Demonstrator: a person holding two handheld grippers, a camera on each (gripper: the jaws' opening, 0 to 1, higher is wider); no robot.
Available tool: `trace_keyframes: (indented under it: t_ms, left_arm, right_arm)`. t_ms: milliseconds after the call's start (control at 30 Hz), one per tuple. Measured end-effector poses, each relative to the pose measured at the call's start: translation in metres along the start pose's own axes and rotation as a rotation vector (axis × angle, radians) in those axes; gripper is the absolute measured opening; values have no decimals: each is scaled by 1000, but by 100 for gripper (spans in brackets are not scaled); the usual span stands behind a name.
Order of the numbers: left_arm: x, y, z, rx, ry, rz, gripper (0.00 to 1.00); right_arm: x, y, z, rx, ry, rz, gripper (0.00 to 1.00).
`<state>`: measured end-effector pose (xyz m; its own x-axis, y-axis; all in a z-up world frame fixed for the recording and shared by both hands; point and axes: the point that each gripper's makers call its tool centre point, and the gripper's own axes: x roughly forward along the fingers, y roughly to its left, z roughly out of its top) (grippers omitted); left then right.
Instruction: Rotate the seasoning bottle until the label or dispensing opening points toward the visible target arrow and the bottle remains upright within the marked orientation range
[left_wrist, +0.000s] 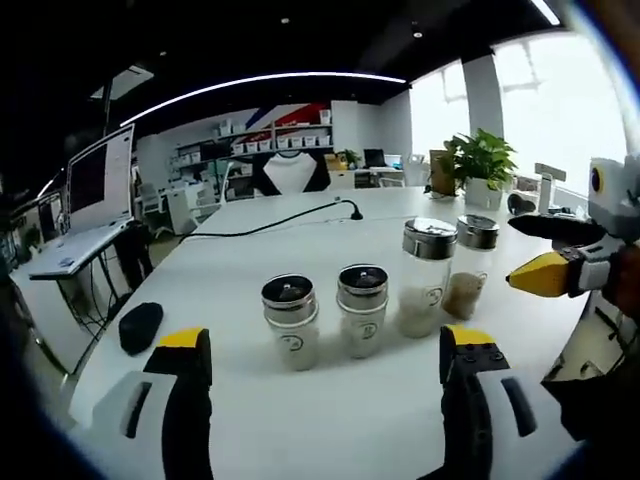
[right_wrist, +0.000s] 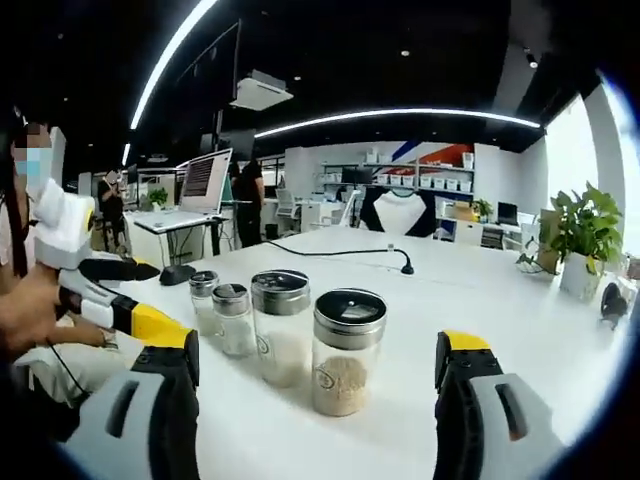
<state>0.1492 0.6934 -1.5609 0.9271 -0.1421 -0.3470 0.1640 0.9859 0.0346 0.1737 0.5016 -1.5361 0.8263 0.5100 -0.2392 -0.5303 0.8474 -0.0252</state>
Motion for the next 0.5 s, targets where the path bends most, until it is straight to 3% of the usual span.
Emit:
trace_keyframes:
  t_ms: [300, 500]
  left_arm:
    - [1, -9, 0, 13, 2, -20, 100]
    - [1, -10, -2, 12, 11, -19, 99]
  right_arm:
    - [-6, -2, -14, 29, 32, -7, 100]
    - [-6, -2, -13, 37, 25, -7, 100]
